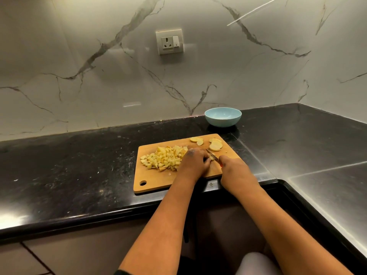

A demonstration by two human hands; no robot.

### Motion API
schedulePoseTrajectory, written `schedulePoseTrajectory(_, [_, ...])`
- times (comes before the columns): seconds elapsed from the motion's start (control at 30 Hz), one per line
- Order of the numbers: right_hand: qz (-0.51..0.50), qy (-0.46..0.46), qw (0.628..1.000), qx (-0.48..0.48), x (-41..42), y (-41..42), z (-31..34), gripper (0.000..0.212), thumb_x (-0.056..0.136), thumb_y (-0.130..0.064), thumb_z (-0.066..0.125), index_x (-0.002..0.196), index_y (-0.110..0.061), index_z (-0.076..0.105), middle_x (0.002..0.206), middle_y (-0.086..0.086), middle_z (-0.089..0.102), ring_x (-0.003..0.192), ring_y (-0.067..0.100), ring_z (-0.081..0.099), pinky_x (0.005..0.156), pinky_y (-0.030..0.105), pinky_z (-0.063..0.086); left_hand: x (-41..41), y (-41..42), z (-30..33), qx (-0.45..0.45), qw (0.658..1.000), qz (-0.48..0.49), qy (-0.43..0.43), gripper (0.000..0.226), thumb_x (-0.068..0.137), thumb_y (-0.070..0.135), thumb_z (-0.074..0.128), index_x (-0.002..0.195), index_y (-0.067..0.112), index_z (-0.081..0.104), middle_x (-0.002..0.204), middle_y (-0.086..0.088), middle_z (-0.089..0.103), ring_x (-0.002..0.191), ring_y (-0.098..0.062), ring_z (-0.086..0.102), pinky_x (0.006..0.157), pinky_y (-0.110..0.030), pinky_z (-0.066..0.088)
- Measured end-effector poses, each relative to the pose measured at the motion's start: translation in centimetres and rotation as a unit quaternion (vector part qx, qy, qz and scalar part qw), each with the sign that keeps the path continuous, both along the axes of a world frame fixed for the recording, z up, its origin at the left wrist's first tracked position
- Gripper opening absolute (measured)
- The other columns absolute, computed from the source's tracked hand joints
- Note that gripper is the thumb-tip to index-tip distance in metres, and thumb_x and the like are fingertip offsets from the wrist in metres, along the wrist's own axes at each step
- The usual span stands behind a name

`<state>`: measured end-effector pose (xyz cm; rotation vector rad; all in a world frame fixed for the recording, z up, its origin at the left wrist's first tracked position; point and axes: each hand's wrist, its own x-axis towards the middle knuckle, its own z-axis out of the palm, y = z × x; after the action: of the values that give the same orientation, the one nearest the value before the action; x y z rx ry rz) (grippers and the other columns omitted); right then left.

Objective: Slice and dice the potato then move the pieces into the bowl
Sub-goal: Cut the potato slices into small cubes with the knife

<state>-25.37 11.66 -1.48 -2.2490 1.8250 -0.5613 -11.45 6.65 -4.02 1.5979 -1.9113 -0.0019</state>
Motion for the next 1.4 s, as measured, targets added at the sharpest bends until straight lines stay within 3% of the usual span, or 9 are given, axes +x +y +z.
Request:
schedulePoseTrajectory(0.13, [0.003, 0.026, 0.999, 0.034, -0.9, 0.4, 0.8, 0.035, 0.088, -0.002, 0.048, 0.118, -0.021, 0.053, 0.092, 0.004, 0.044, 0.080, 0.023, 0.050, 0.071, 0.034, 0.052, 0.0, 0.0, 0.0, 0.005, 1.000, 0.004, -0.002, 0.024, 0.094, 0.024, 0.061, 0.109, 0.010, 0.073, 0.109, -0.007, 0.069, 0.102, -0.018, 0.059, 0.090, -0.026, 0.044])
schedulePoseTrajectory(0.33, [-0.016, 0.008, 0.998, 0.064, -4.2, 1.9, 1.5, 0.032, 0.093, -0.009, 0.055, 0.117, -0.030, 0.058, 0.106, 0.004, 0.058, 0.083, 0.019, 0.058, 0.069, 0.027, 0.053, 0.1, 0.4, -0.1, 0.011, 1.000, -0.001, 0.009, 0.027, 0.095, 0.025, 0.060, 0.114, 0.010, 0.071, 0.110, -0.006, 0.069, 0.104, -0.017, 0.060, 0.094, -0.028, 0.047])
schedulePoseTrajectory(0.47, [-0.016, -0.082, 0.996, 0.022, -4.6, 1.5, 1.3, 0.022, 0.098, -0.018, 0.052, 0.116, -0.028, 0.058, 0.093, 0.004, 0.060, 0.071, 0.017, 0.057, 0.055, 0.024, 0.048, -0.2, 1.2, 0.1, -0.016, 1.000, 0.001, 0.016, 0.029, 0.094, 0.017, 0.058, 0.119, 0.008, 0.069, 0.114, -0.009, 0.071, 0.107, -0.019, 0.063, 0.098, -0.030, 0.049])
schedulePoseTrajectory(0.57, [-0.006, -0.123, 0.992, -0.011, -3.6, 0.9, 0.5, 0.020, 0.099, -0.019, 0.048, 0.116, -0.020, 0.059, 0.083, 0.004, 0.060, 0.067, 0.018, 0.056, 0.056, 0.026, 0.045, -0.2, 1.6, 0.0, -0.032, 0.999, 0.015, 0.013, 0.027, 0.092, 0.012, 0.055, 0.114, 0.006, 0.071, 0.111, -0.010, 0.071, 0.106, -0.019, 0.063, 0.098, -0.028, 0.049])
schedulePoseTrajectory(0.67, [0.002, -0.139, 0.990, -0.014, -2.7, 0.7, -0.1, 0.019, 0.098, -0.016, 0.049, 0.114, -0.019, 0.060, 0.079, 0.006, 0.060, 0.070, 0.022, 0.059, 0.062, 0.035, 0.052, -0.3, 2.1, -0.2, -0.031, 0.999, 0.022, -0.007, 0.027, 0.092, 0.013, 0.052, 0.108, 0.007, 0.073, 0.106, -0.009, 0.072, 0.100, -0.018, 0.063, 0.092, -0.028, 0.050])
schedulePoseTrajectory(0.93, [0.003, -0.097, 0.995, -0.026, -1.2, 0.9, -1.4, 0.025, 0.097, -0.012, 0.046, 0.118, -0.023, 0.056, 0.086, 0.010, 0.061, 0.073, 0.026, 0.059, 0.066, 0.038, 0.056, -0.3, 2.0, -0.5, -0.003, 1.000, 0.018, -0.024, 0.029, 0.091, 0.016, 0.050, 0.109, 0.009, 0.072, 0.109, -0.007, 0.070, 0.106, -0.021, 0.060, 0.095, -0.033, 0.049])
schedulePoseTrajectory(1.1, [0.001, -0.068, 0.997, -0.035, -0.5, 0.5, -1.3, 0.026, 0.095, -0.005, 0.043, 0.113, -0.018, 0.057, 0.080, 0.004, 0.050, 0.070, 0.023, 0.053, 0.062, 0.036, 0.052, -0.2, 1.6, -0.7, 0.000, 0.999, 0.016, -0.031, 0.030, 0.091, 0.017, 0.050, 0.110, 0.011, 0.072, 0.108, -0.007, 0.070, 0.105, -0.021, 0.060, 0.094, -0.032, 0.050])
schedulePoseTrajectory(1.27, [0.017, 0.017, 0.999, -0.024, 0.7, 0.6, -0.4, 0.032, 0.098, -0.006, 0.037, 0.125, -0.018, 0.052, 0.110, 0.009, 0.057, 0.100, 0.027, 0.059, 0.068, 0.029, 0.037, -0.1, 1.4, -0.6, 0.005, 0.999, 0.017, -0.028, 0.028, 0.089, 0.015, 0.049, 0.100, 0.011, 0.074, 0.097, -0.007, 0.070, 0.094, -0.019, 0.062, 0.084, -0.029, 0.050])
schedulePoseTrajectory(1.4, [0.009, 0.019, 0.999, -0.024, -0.6, 2.1, -1.0, 0.031, 0.095, -0.003, 0.038, 0.119, -0.019, 0.049, 0.079, 0.001, 0.042, 0.079, 0.026, 0.053, 0.063, 0.034, 0.044, -0.3, 1.6, -0.6, 0.009, 0.999, 0.022, -0.022, 0.028, 0.087, 0.017, 0.049, 0.099, 0.010, 0.073, 0.097, -0.008, 0.070, 0.095, -0.022, 0.061, 0.083, -0.029, 0.047])
